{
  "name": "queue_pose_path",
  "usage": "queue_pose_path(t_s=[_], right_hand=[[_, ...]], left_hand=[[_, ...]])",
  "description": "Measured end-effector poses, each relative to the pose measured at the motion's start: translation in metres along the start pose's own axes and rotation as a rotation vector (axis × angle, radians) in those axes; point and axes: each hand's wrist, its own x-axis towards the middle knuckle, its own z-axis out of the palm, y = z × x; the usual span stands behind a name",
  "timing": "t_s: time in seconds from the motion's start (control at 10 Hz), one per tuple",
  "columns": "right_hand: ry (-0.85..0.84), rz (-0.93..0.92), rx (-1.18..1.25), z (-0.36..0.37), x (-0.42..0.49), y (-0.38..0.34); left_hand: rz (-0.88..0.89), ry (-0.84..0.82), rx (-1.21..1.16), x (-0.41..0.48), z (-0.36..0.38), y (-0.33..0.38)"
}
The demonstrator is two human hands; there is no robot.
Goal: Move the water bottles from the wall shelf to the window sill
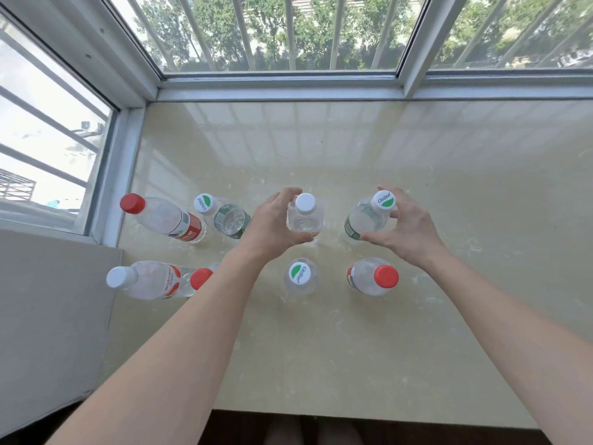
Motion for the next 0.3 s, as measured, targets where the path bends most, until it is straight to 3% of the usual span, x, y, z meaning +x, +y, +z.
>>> queue_pose_path(t_s=[0.3], right_hand=[[0.009, 0.042, -0.028, -0.029, -0.026, -0.013]], left_hand=[[0.048, 0.064, 0.137, -0.017, -0.029, 0.029]])
